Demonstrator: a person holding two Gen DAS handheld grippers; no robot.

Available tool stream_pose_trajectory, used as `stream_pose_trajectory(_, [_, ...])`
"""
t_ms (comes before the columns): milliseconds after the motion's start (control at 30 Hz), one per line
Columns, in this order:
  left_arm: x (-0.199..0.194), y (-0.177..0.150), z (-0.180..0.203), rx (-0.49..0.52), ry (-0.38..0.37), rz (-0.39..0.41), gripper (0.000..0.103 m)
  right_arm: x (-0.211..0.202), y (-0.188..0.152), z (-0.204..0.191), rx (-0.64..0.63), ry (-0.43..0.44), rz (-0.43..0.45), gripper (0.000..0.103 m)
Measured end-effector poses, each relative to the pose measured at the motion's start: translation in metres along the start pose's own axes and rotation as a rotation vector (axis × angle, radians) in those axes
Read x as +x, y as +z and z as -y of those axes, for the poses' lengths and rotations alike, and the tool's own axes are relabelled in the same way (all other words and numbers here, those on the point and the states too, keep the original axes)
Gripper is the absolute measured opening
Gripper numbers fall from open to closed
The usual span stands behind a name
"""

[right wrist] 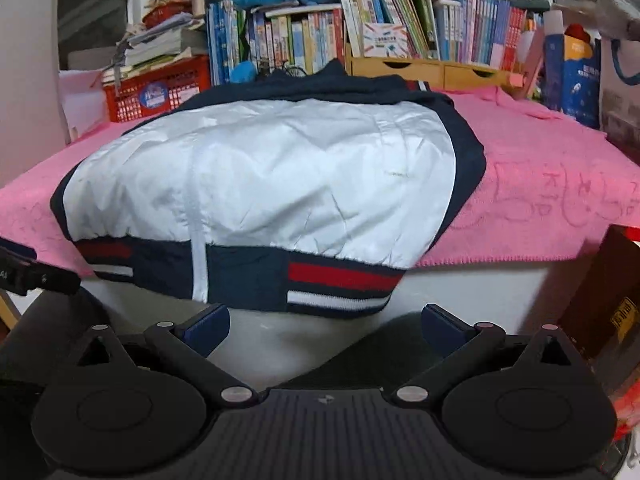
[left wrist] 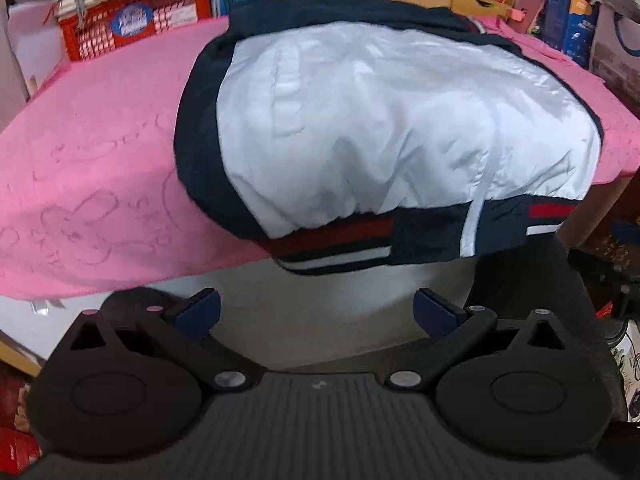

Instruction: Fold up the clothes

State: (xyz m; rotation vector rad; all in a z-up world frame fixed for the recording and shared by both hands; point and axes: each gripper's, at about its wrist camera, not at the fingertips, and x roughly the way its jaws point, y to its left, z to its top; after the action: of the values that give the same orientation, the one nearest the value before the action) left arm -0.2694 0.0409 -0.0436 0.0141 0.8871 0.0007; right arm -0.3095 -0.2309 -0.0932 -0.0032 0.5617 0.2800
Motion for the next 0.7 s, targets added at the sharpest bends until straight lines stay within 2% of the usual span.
stream_pose_trajectory(67, [0.004, -0.001, -0.006, -0.019, 0.013, -0.018, 0.103, 0.01, 0.002, 0.009, 0.017, 0.008, 0.042, 0.103])
stream_pose_trajectory(200, [0.006, -0.002, -0.011, -0.037, 0.024, -0.03, 0.103, 0.041, 0.007, 0.051, 0.237, 0.061, 0.052, 0.102])
stream_pose_trajectory(267, [0.007, -0.003, -0.012, -0.038, 0.026, -0.036, 0.103, 0.053, 0.006, 0.067, 0.331, 0.091, 0.04, 0.098])
stream_pose_trajectory(300, [0.007, -0.003, -0.011, -0.034, 0.026, -0.037, 0.103, 0.058, 0.005, 0.071, 0.361, 0.12, 0.021, 0.08])
stream_pose_trajectory(333, [0.006, -0.003, -0.011, -0.03, 0.027, -0.036, 0.103, 0.063, 0.004, 0.074, 0.384, 0.158, -0.005, 0.044])
stream_pose_trajectory(400, [0.0, -0.001, -0.009, -0.022, 0.033, -0.015, 0.103, 0.063, 0.002, 0.073, 0.428, 0.217, -0.045, 0.017])
stream_pose_trajectory(433, [-0.007, 0.0, -0.009, -0.011, 0.036, 0.006, 0.103, 0.053, 0.005, 0.066, 0.418, 0.229, -0.038, 0.012])
stream_pose_trajectory(567, [-0.06, 0.015, -0.016, 0.028, -0.023, 0.167, 0.103, -0.007, 0.04, 0.042, 0.35, 0.323, 0.051, 0.012])
stream_pose_trajectory(633, [-0.083, 0.026, -0.023, 0.025, -0.054, 0.258, 0.103, -0.032, 0.072, 0.036, 0.349, 0.389, 0.115, 0.012])
stream_pose_trajectory(700, [-0.099, 0.038, -0.03, 0.006, -0.068, 0.327, 0.103, -0.039, 0.107, 0.033, 0.348, 0.437, 0.156, 0.012])
